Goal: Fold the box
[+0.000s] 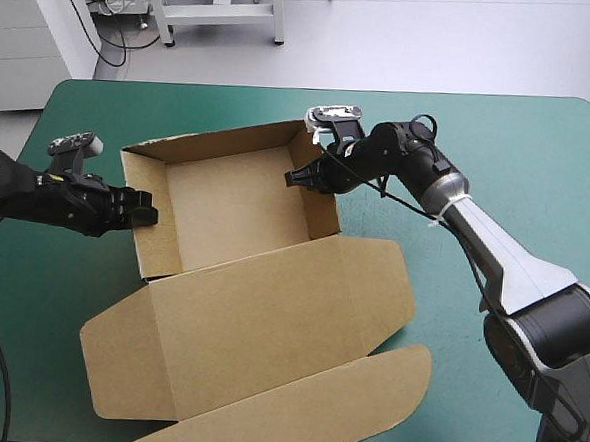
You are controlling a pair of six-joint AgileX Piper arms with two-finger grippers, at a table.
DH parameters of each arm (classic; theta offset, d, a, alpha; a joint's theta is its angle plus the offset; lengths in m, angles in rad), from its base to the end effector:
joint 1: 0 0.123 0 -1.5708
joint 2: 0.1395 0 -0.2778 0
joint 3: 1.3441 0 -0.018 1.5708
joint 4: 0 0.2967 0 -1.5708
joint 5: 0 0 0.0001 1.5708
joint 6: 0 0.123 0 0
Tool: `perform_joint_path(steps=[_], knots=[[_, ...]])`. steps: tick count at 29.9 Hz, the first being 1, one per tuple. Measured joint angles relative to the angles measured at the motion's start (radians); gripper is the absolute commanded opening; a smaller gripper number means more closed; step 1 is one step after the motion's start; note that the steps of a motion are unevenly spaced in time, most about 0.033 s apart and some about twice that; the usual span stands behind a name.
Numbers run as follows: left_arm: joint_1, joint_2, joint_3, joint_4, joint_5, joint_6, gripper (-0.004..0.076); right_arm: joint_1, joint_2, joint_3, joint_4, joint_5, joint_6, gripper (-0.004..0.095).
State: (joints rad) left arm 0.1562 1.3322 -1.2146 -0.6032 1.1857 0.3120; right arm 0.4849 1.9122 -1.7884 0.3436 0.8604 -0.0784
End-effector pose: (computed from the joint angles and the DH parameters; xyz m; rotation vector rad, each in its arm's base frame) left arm 0.3191 -0.0152 0.3131 0.0332 2.5893 -0.6699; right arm 0.4299 0.2621 0.2857 -0.5305 2.4331 0.5922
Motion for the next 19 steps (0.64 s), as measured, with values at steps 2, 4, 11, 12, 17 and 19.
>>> perform_joint_path(steps=[2, 4, 11, 12, 17, 19], knots=[[-0.049, 0.000, 0.000, 0.073, -0.027, -0.060, 0.0161, 0.000, 0.001, 0.000, -0.007, 0.000, 0.001, -0.0014], [-0.093, 0.000, 0.000, 0.142, -0.057, -0.120, 0.0097, 0.000, 0.001, 0.000, -0.014, 0.002, 0.004, -0.0014], [-0.237, 0.003, 0.000, 0.379, -0.147, -0.341, -0.0008, 0.000, 0.001, 0.000, -0.053, 0.024, 0.041, -0.0014], [-0.251, 0.006, 0.000, 0.398, -0.152, -0.356, -0.0008, 0.000, 0.000, 0.000, -0.063, 0.029, 0.046, -0.0014], [-0.293, 0.055, -0.006, 0.437, -0.164, -0.394, -0.0008, 0.003, -0.034, 0.000, -0.164, 0.085, 0.104, -0.0014], [-0.304, 0.084, -0.021, 0.430, -0.168, -0.395, -0.0008, 0.008, -0.055, 0.000, -0.214, 0.114, 0.136, -0.0016]])
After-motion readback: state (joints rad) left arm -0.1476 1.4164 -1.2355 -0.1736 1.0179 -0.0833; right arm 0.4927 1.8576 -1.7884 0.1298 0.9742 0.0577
